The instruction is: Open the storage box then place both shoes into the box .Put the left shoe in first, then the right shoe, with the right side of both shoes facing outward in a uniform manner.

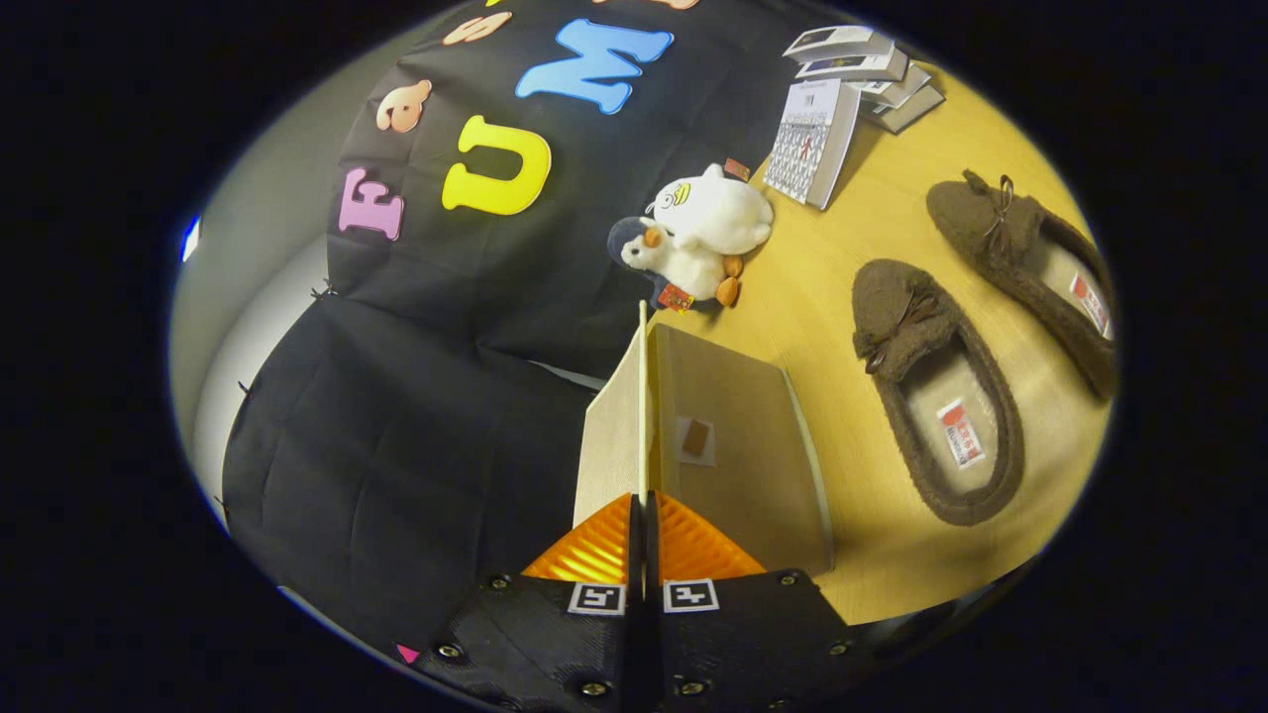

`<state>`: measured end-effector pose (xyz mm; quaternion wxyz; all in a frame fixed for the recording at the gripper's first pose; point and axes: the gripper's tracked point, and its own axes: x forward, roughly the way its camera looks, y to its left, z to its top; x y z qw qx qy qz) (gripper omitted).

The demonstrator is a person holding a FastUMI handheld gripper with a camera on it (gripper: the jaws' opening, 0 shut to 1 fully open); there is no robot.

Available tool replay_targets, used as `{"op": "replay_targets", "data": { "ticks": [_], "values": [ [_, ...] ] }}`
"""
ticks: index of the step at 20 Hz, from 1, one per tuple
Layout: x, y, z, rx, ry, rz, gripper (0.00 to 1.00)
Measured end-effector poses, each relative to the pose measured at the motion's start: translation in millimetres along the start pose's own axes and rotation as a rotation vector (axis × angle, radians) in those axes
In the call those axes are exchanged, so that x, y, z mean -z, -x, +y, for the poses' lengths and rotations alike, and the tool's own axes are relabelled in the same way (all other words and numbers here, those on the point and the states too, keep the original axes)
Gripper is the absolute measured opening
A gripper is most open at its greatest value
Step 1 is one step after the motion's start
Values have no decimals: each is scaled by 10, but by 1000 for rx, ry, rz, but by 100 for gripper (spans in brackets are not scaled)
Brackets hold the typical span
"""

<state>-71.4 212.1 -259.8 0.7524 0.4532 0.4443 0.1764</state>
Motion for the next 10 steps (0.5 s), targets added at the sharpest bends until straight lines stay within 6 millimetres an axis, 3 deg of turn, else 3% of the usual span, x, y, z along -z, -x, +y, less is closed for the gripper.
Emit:
{"op": "replay_targets", "data": {
  "ticks": [4,10],
  "values": [
    [-48,107,184,-34,12,1,0],
    [-76,101,805,-110,72,12,0]
  ]
}}
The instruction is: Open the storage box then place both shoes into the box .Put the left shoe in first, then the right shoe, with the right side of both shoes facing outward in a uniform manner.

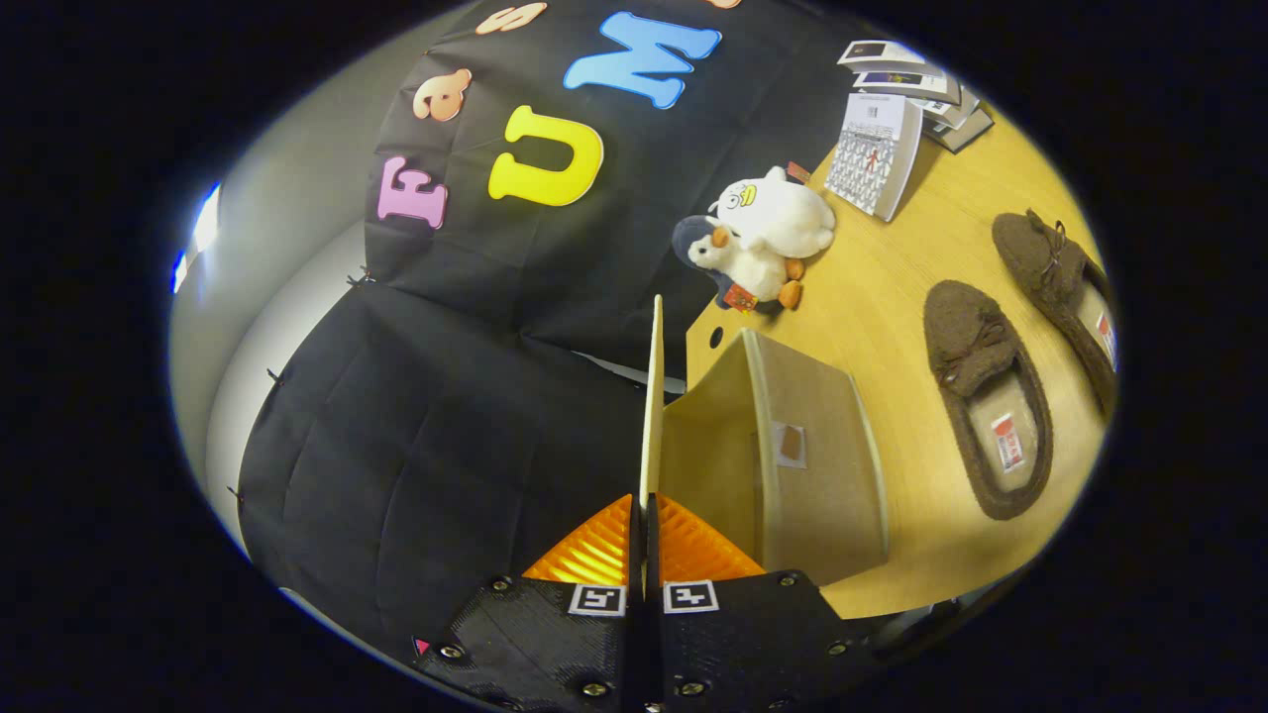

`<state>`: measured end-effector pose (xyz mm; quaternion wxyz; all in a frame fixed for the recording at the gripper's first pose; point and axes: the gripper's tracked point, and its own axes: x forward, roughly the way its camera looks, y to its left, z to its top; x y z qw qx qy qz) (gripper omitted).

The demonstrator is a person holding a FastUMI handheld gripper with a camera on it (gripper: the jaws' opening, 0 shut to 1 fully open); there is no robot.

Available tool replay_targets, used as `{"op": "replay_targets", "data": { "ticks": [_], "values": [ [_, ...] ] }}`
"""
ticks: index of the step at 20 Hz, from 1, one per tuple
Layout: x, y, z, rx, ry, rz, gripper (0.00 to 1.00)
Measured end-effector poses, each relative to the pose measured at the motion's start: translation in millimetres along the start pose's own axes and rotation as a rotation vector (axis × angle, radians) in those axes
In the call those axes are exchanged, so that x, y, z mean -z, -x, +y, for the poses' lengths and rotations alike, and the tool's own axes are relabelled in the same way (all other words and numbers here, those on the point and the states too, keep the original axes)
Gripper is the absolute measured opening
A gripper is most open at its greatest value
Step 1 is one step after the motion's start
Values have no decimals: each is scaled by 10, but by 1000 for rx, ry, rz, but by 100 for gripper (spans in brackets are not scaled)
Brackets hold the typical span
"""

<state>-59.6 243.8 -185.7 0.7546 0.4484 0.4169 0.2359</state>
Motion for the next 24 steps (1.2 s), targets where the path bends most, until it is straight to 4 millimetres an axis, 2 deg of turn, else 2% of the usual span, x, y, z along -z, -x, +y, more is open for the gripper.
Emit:
{"op": "replay_targets", "data": {
  "ticks": [6,11,16,19,21,23,24],
  "values": [
    [99,-277,734,-65,117,4,0],
    [371,-633,1198,-92,188,21,0],
    [644,-994,1399,-77,241,36,0],
    [765,-1140,1493,-70,300,62,3],
    [811,-1200,1499,-69,363,85,14],
    [838,-1170,1513,-74,404,78,71],
    [783,-1143,1495,-66,421,60,99]
  ]
}}
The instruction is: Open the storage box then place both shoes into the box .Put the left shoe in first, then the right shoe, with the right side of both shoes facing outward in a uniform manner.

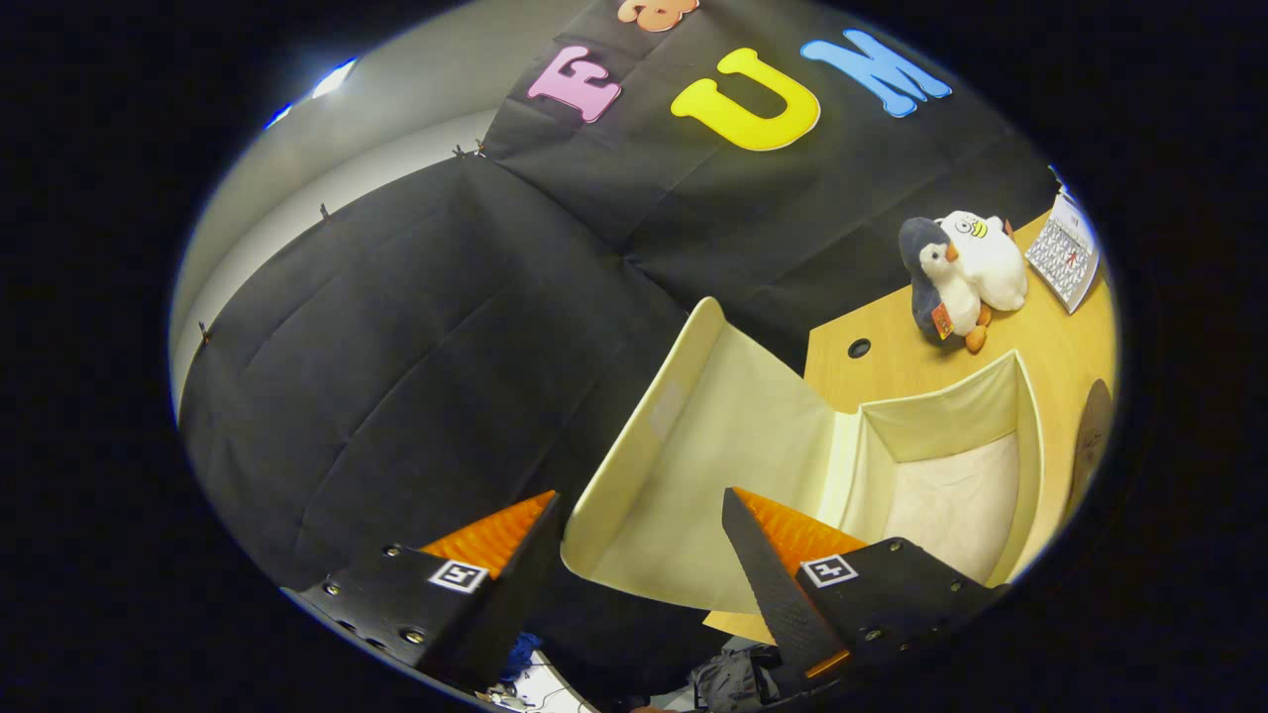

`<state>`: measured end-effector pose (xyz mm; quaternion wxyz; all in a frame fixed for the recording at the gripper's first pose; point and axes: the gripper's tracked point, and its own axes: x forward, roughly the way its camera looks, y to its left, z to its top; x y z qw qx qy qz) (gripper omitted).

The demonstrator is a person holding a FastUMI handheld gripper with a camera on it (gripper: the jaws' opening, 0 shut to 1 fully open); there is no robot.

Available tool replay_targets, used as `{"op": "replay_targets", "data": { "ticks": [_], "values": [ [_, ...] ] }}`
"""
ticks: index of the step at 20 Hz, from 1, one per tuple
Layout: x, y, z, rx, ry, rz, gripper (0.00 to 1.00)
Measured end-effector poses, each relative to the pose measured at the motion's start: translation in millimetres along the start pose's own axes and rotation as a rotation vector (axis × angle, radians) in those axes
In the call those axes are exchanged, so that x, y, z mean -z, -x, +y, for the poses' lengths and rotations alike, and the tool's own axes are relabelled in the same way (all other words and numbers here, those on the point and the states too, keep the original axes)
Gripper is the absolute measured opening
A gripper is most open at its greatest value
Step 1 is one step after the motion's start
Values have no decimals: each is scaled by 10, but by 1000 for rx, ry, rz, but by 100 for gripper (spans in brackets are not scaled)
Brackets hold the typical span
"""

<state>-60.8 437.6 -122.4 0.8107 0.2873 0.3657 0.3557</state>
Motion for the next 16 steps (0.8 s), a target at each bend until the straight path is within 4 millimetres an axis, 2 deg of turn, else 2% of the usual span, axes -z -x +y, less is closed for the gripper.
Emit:
{"op": "replay_targets", "data": {
  "ticks": [4,6,13,16],
  "values": [
    [-176,287,-188,29,38,-51,97],
    [-308,477,-369,64,56,-80,97],
    [-779,1316,-1190,261,207,-176,97],
    [-878,1633,-1583,351,277,-192,97]
  ]
}}
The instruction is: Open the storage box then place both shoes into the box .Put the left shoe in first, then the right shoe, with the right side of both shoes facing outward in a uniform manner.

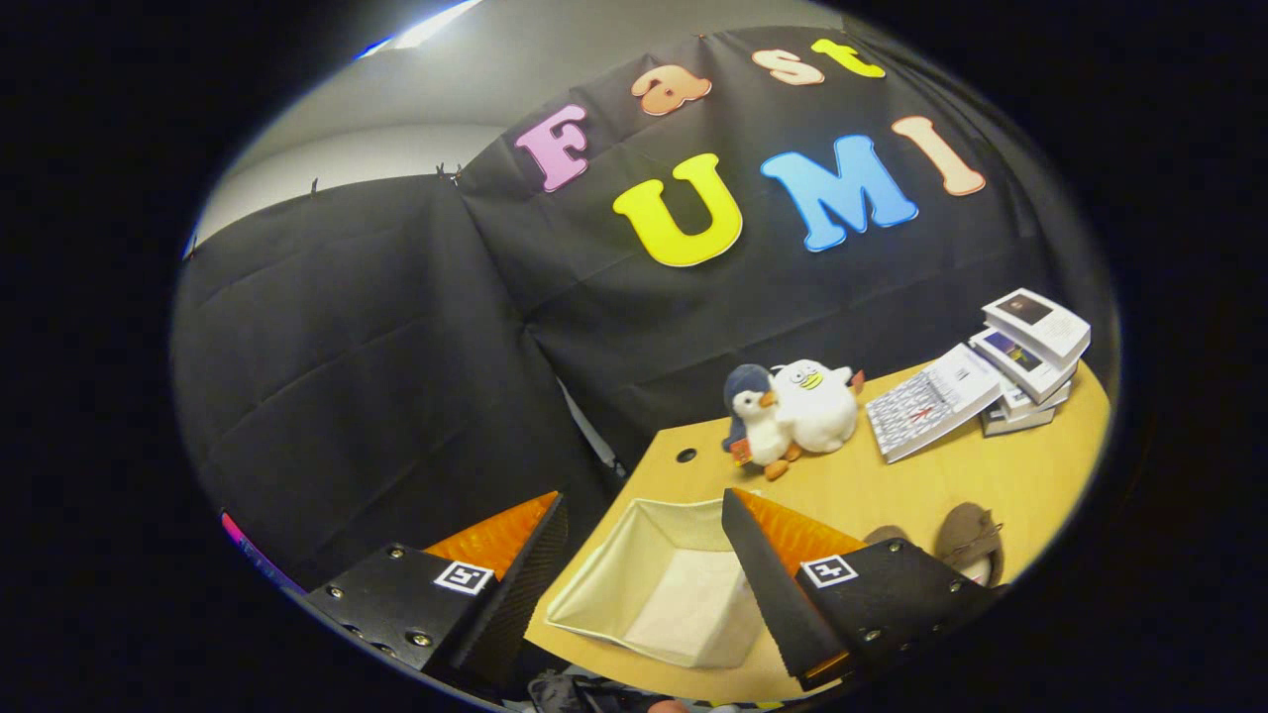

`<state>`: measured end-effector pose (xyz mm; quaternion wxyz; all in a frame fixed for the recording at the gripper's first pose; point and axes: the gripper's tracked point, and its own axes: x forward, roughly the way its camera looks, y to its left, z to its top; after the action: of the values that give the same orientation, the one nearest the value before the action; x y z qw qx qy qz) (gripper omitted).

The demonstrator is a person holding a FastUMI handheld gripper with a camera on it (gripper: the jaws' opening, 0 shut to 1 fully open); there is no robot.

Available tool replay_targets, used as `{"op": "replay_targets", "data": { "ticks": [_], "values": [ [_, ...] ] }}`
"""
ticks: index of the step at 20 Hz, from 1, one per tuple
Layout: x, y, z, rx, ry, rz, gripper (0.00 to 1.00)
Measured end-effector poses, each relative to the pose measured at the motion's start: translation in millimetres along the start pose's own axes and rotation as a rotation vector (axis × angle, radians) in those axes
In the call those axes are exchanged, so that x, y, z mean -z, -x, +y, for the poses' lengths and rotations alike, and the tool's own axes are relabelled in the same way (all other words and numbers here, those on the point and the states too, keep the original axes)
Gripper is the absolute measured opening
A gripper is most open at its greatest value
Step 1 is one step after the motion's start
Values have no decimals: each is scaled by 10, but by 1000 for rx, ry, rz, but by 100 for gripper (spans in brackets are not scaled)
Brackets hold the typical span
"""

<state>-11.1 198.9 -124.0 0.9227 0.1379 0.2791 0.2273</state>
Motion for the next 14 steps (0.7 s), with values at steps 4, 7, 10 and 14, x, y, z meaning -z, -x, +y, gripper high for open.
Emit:
{"op": "replay_targets", "data": {
  "ticks": [4,7,10,14],
  "values": [
    [118,118,-652,118,83,10,97],
    [302,125,-1042,180,109,46,97],
    [551,112,-1371,230,105,87,97],
    [838,71,-1696,273,91,132,98]
  ]
}}
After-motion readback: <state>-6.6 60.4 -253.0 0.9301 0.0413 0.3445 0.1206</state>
